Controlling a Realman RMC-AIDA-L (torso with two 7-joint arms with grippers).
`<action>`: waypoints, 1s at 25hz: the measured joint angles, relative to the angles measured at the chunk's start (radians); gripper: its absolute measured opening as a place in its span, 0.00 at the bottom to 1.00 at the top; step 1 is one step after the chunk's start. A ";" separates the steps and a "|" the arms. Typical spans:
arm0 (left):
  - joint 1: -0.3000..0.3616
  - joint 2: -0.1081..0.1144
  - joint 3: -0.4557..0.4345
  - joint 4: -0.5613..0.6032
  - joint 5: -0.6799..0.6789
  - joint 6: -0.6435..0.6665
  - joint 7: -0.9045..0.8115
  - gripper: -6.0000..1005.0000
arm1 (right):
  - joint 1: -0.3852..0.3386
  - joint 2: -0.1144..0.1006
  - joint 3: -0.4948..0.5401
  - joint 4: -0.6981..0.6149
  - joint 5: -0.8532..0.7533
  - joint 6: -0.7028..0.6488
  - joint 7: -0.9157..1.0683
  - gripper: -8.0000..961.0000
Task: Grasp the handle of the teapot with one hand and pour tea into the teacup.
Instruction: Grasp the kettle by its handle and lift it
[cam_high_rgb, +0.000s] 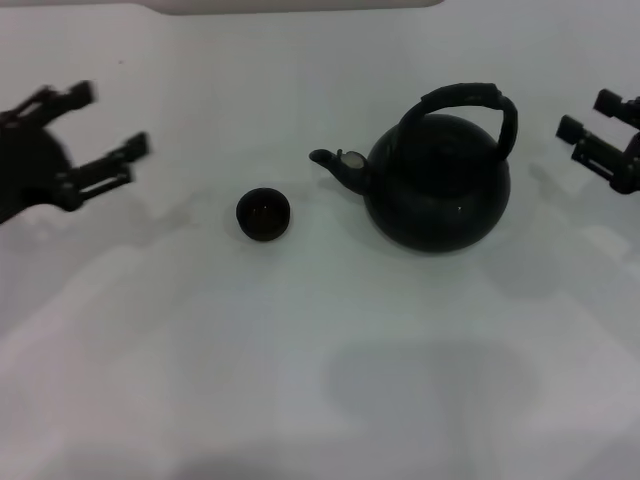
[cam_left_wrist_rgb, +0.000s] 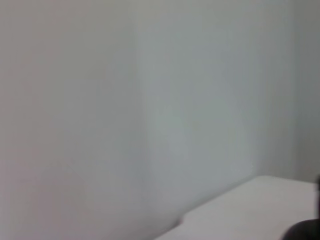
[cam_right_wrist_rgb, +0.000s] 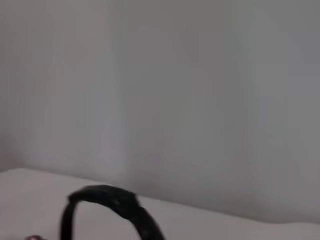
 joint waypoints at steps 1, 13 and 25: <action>0.007 0.000 -0.014 -0.001 0.000 0.000 0.006 0.86 | -0.010 0.000 0.001 -0.038 -0.032 0.003 0.035 0.67; 0.050 0.001 -0.079 -0.006 0.000 0.003 0.007 0.87 | -0.075 0.023 0.004 -0.265 -0.229 -0.002 0.296 0.67; 0.042 0.002 -0.079 -0.005 -0.005 0.002 0.005 0.86 | -0.060 0.063 -0.007 -0.256 -0.219 0.024 0.341 0.67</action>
